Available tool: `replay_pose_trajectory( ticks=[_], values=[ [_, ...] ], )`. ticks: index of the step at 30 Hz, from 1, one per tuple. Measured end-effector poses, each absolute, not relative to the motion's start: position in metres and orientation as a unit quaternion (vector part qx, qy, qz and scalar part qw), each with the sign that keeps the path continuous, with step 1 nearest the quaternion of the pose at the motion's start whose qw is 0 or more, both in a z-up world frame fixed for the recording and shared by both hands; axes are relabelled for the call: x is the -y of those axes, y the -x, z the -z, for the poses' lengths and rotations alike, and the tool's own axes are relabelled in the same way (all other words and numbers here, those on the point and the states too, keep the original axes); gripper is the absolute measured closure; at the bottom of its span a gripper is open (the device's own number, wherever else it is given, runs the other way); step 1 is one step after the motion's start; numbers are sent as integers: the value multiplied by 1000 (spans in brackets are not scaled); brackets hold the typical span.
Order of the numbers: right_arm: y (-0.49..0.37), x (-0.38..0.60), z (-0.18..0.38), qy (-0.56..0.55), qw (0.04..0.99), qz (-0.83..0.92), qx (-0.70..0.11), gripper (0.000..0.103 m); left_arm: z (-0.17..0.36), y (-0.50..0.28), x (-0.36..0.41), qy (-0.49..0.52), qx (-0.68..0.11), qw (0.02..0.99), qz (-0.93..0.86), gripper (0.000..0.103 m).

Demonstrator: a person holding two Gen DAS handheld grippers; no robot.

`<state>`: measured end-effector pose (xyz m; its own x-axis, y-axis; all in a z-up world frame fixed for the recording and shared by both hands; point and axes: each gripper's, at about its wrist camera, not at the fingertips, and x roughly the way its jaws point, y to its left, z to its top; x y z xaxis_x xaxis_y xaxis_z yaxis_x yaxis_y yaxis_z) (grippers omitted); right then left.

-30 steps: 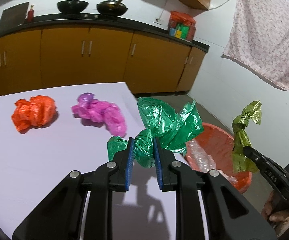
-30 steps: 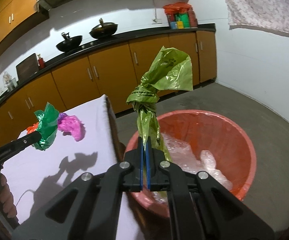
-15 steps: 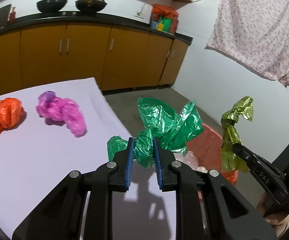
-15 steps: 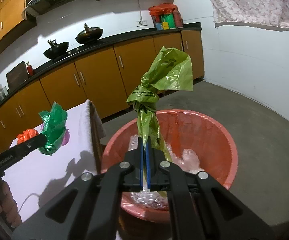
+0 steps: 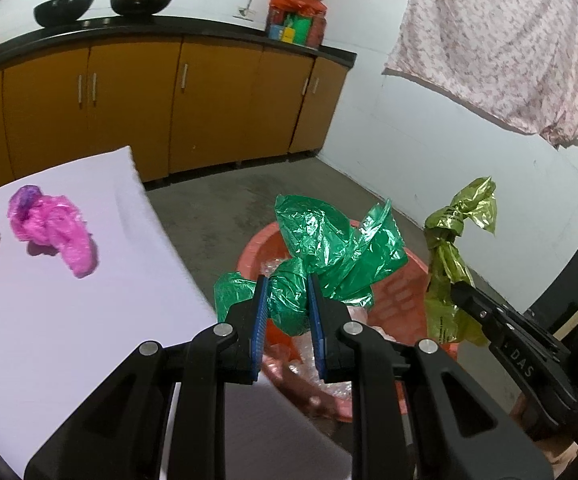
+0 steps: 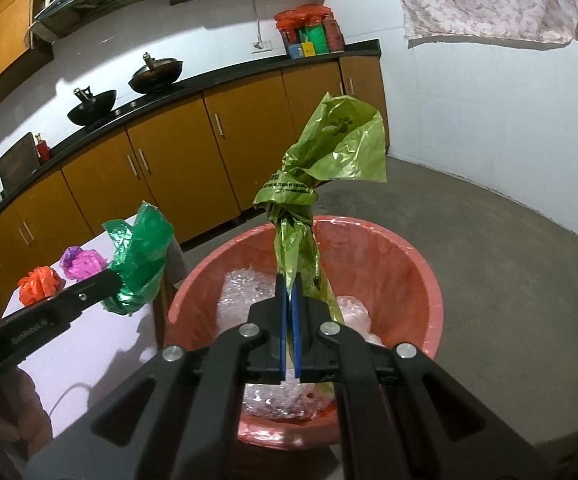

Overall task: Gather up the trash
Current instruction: 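Carry both bags over the wastebasket and open both tools to drop them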

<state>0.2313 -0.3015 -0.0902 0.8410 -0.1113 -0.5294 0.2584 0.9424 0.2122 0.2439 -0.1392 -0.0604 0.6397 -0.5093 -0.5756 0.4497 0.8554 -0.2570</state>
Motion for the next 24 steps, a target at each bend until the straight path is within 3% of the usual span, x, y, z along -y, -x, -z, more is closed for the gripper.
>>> replay_pose_trajectory(
  ticks=[10, 13, 15, 17, 24],
  values=[
    [-236, 316, 95, -151, 946, 110, -265, 99, 68, -254, 163, 35, -345, 895, 281, 83],
    [-238, 320, 96, -155, 946, 108, -265, 94, 71, -255, 168, 30, -352, 893, 280, 82],
    [-237, 322, 98, -158, 946, 105, -264, 90, 73, -259, 166, 35, -359, 888, 286, 74],
    [-236, 321, 99, -160, 945, 106, -263, 78, 75, -259, 162, 41, -361, 888, 283, 55],
    [-231, 323, 99, -169, 944, 113, -258, 67, 79, -260, 140, 53, -365, 894, 256, 53]
  ],
)
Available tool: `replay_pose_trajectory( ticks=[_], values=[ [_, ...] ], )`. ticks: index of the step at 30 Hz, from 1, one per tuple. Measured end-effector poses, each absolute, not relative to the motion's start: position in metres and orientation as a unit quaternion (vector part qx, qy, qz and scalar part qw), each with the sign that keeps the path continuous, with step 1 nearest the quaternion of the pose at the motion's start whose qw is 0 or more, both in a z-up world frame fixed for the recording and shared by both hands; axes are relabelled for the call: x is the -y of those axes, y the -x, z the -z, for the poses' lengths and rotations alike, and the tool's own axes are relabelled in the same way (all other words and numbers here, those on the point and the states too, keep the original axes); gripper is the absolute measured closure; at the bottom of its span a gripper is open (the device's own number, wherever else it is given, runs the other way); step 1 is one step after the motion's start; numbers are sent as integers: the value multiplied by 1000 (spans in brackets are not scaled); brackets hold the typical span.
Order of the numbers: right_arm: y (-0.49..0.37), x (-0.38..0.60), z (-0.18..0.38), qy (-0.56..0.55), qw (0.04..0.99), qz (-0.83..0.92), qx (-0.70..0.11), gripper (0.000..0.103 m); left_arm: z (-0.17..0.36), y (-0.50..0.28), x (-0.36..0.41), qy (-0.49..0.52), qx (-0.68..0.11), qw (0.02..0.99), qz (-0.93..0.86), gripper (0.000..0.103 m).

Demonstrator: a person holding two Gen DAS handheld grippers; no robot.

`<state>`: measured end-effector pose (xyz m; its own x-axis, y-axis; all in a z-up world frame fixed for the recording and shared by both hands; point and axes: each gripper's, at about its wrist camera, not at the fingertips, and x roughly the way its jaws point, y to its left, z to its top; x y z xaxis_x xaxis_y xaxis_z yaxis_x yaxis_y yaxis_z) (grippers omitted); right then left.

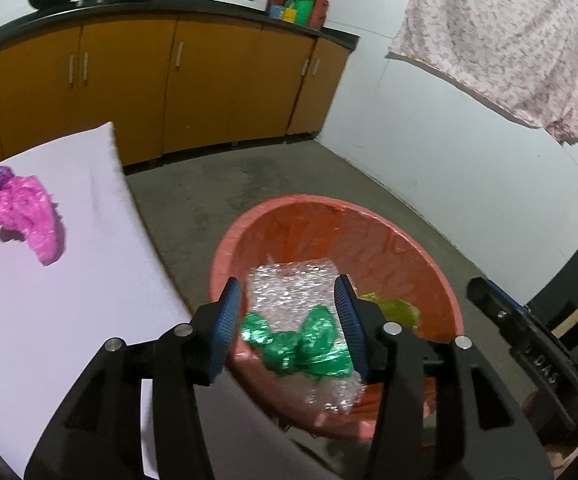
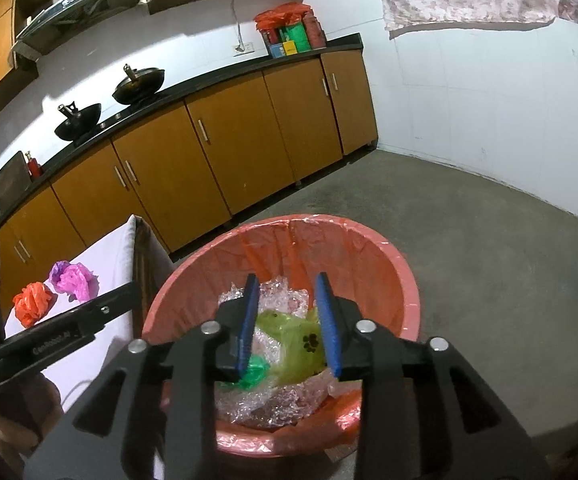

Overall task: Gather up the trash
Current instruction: 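Carry both bags over the wastebasket and open both tools to drop them, then grasp the red bag with the left tool while the right tool grasps the pink bag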

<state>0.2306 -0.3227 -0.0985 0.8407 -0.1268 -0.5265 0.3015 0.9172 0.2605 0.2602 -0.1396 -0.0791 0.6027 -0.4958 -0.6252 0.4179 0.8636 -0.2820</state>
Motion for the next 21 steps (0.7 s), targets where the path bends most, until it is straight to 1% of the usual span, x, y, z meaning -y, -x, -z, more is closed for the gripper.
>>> replay_pose_trajectory(
  ticks=[1, 3, 6, 8, 11, 13, 14, 16, 18, 21],
  values=[
    [-230, 323, 98, -170, 945, 114, -257, 62, 79, -260, 137, 54, -365, 895, 252, 51],
    [-229, 321, 96, -170, 946, 113, -253, 56, 79, -259, 127, 57, -361, 899, 240, 48],
    [-230, 316, 94, -164, 948, 109, -250, 51, 78, -257, 116, 60, -359, 904, 223, 44],
    [-231, 312, 93, -162, 949, 105, -249, 47, 77, -256, 105, 62, -357, 909, 208, 38],
    [-233, 305, 90, -160, 951, 97, -246, 35, 76, -254, 87, 59, -350, 916, 185, 32],
    [-235, 299, 88, -158, 953, 91, -242, 22, 75, -254, 72, 54, -346, 922, 169, 30],
    [-236, 296, 86, -158, 954, 87, -242, 20, 75, -254, 64, 52, -344, 924, 159, 26],
    [-239, 289, 84, -155, 955, 78, -242, 15, 74, -255, 45, 51, -340, 929, 136, 22],
    [-245, 278, 81, -146, 956, 64, -247, 13, 75, -256, 21, 50, -338, 934, 108, 18],
    [-255, 259, 77, -133, 958, 43, -251, 12, 76, -260, -15, 40, -334, 940, 61, 12]
  ],
)
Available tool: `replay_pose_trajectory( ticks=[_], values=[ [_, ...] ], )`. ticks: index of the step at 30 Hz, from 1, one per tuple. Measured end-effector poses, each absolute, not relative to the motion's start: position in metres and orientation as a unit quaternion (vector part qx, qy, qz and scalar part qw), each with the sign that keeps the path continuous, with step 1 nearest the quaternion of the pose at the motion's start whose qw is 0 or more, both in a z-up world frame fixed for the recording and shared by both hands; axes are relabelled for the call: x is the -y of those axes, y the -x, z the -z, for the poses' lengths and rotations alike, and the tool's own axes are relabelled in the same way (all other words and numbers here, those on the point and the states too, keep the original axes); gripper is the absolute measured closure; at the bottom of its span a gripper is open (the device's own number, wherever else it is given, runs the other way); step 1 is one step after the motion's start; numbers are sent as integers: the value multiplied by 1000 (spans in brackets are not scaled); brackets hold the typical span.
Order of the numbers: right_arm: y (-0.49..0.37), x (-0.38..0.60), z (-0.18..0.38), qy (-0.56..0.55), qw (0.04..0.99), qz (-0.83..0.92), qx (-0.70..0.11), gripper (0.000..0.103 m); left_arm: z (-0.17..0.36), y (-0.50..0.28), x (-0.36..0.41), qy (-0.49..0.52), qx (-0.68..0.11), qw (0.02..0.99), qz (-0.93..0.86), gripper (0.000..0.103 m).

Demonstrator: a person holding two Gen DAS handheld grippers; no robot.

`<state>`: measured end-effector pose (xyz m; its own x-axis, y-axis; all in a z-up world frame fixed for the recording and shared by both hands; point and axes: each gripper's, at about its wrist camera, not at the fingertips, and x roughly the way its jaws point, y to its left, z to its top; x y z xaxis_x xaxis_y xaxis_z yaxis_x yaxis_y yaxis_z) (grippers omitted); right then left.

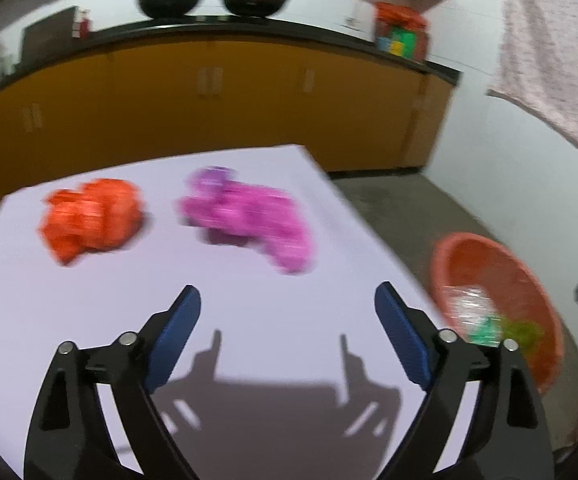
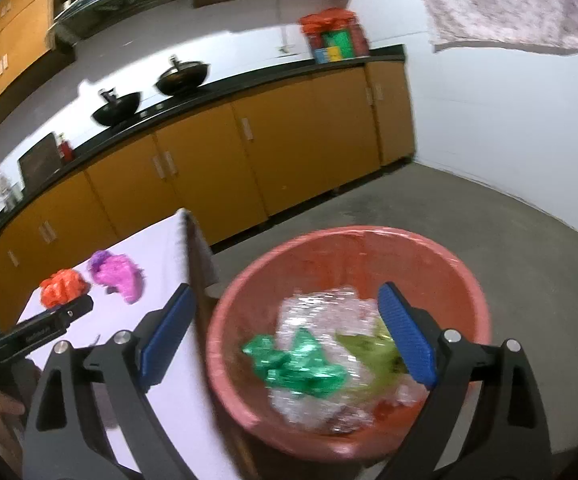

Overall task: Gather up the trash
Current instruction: 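Grasp the red bag with the left tool while the right tool grasps the pink bag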

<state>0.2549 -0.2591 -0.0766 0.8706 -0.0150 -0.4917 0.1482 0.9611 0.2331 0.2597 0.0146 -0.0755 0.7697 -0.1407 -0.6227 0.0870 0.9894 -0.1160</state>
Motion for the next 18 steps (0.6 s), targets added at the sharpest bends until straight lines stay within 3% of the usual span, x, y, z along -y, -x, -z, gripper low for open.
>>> replay_pose_trajectory(
  ticks=[7, 18],
  values=[
    [-291, 205, 65, -115, 956, -33, -267, 12, 73, -274, -102, 21, -315, 948, -46, 2],
    [-365, 102, 83, -49, 943, -123, -307, 15, 87, -314, -169, 13, -337, 938, -72, 2]
  ],
)
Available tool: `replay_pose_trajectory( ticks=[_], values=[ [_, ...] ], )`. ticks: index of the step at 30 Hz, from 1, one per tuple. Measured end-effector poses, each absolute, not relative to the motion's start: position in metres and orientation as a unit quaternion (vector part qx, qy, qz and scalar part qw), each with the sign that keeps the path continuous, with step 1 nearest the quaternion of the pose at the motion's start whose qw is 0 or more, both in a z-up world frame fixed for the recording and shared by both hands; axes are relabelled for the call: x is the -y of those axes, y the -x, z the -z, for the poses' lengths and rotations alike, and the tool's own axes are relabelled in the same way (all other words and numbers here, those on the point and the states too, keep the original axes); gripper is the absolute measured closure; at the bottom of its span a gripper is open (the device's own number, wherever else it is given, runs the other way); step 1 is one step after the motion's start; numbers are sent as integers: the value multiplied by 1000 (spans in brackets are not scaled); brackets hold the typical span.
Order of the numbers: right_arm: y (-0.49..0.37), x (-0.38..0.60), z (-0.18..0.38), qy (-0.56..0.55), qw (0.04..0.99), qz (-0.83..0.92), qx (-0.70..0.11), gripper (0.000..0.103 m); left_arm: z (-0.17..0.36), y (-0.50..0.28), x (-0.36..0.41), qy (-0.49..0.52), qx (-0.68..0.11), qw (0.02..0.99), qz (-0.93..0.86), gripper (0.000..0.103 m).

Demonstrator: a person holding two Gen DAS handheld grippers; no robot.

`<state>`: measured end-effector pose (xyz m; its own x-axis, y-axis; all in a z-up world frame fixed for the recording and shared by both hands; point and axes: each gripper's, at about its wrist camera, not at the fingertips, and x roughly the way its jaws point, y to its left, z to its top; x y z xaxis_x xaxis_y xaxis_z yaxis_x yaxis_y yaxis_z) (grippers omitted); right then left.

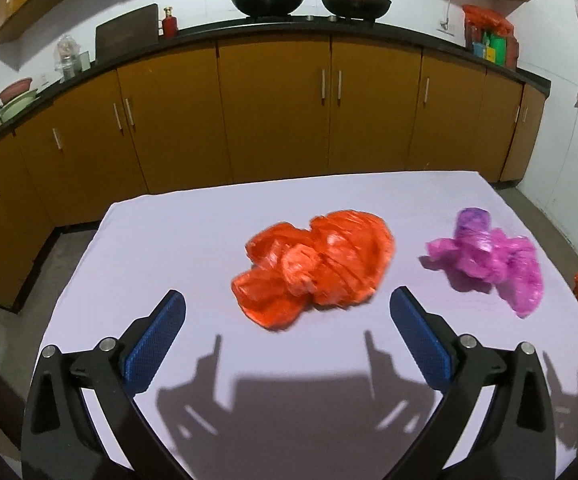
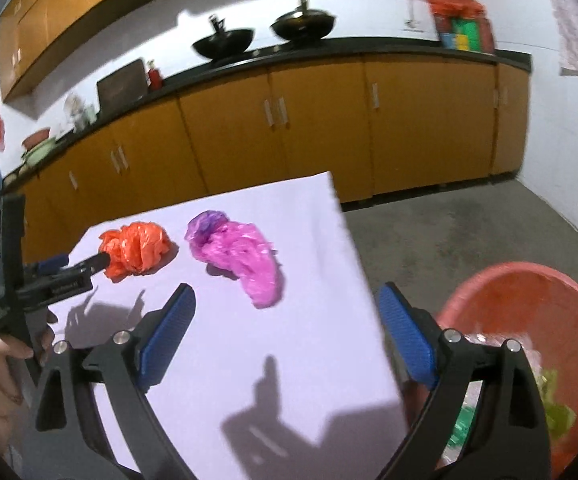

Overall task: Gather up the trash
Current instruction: 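Grasp the red bag with the left tool while the right tool grasps the pink bag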

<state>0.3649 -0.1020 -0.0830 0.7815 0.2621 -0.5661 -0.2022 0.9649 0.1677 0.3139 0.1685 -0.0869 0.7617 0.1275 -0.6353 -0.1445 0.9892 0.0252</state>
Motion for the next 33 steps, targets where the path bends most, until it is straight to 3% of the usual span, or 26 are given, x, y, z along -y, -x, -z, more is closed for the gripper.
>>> replay_pose_trajectory(
  ticks=[15, 20, 22, 27, 29, 33],
  values=[
    [-453, 55, 119, -38, 919, -153, -362, 18, 103, -357, -182, 13, -373, 928, 11, 2],
    [-466, 52, 131, -52, 905, -162, -390, 32, 109, -367, -181, 12, -386, 922, 32, 2],
    [-470, 49, 136, -53, 898, -172, -402, 45, 111, -370, -183, 18, -390, 920, 43, 2],
    [-470, 45, 144, -49, 885, -190, -421, 75, 121, -373, -193, 51, -405, 911, 67, 36],
    [-467, 46, 145, -56, 883, -194, -423, 79, 124, -370, -194, 56, -404, 910, 77, 52],
    [-457, 49, 143, -61, 886, -196, -417, 86, 121, -361, -190, 50, -394, 915, 77, 67]
  ],
)
